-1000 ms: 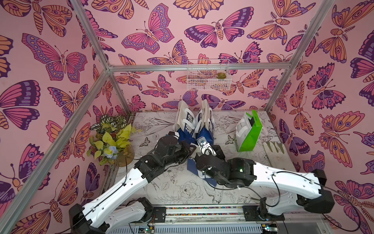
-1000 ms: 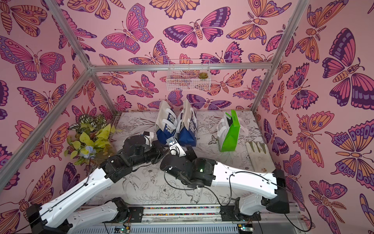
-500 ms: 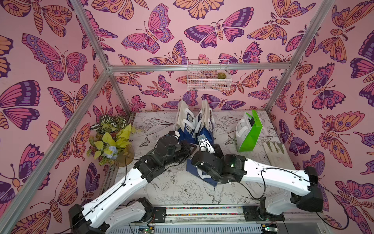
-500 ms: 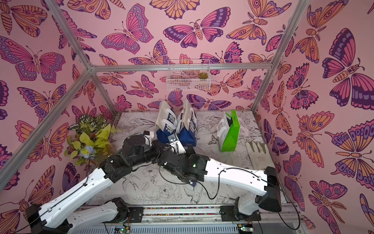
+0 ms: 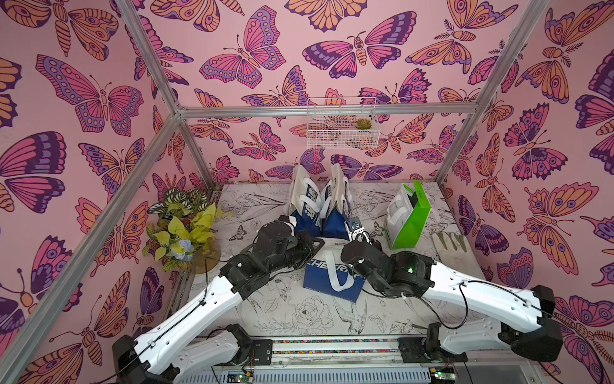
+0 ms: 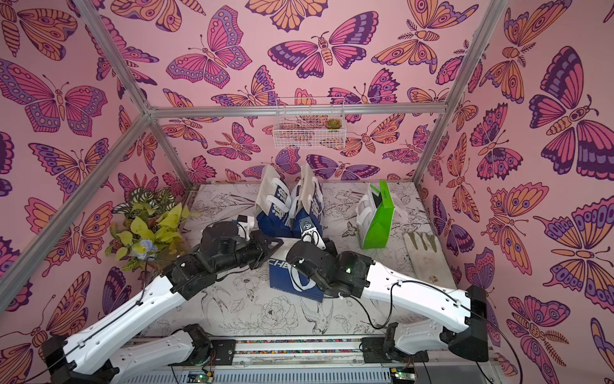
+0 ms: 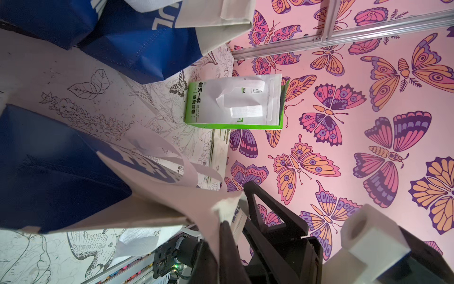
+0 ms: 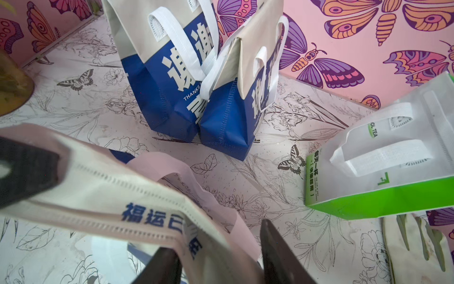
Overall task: Open the takeout bag
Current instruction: Open the takeout bag at the center of the board.
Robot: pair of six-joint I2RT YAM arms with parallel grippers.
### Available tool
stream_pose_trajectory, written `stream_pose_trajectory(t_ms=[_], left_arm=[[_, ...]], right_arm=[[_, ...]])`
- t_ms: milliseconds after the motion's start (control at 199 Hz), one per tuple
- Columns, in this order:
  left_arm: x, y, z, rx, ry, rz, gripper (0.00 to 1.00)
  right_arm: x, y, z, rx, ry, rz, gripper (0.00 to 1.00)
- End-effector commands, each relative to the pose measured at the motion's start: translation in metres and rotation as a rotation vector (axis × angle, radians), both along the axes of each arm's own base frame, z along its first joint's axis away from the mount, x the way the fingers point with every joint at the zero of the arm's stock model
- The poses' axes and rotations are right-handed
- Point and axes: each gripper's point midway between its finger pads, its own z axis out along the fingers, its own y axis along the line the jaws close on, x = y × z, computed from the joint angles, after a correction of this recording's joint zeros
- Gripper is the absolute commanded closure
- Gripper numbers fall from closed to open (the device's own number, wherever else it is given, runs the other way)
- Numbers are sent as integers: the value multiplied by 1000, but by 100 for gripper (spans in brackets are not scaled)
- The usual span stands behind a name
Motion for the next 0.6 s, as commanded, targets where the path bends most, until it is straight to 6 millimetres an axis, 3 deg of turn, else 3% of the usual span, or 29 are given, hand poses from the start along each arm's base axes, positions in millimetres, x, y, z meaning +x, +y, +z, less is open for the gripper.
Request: stream_pose_trajectory(t_ms=[0,130,211,321,502,597], left_arm=[[-2,10,-7,28,26,23,100],[-4,0,-12,17,46,-2,74],[-6,-8,-12,16,48,-16,66],[-8,-20,-7,16,42,-39,61],[-2,-36,-12,12,63,-51,63],[1,-44,-5,-13,49,-61,61]], right_arm=[[6,-22,0,-35,-12,-35,59],[0,-10,-5,-6,37,26,63],[-3,-3,-9,-1,55,47,65],[-6,4,-12,2,66,69,65],[-11,12,-11,13,70,102,65],[-14,13,-12,10,76,112,65]])
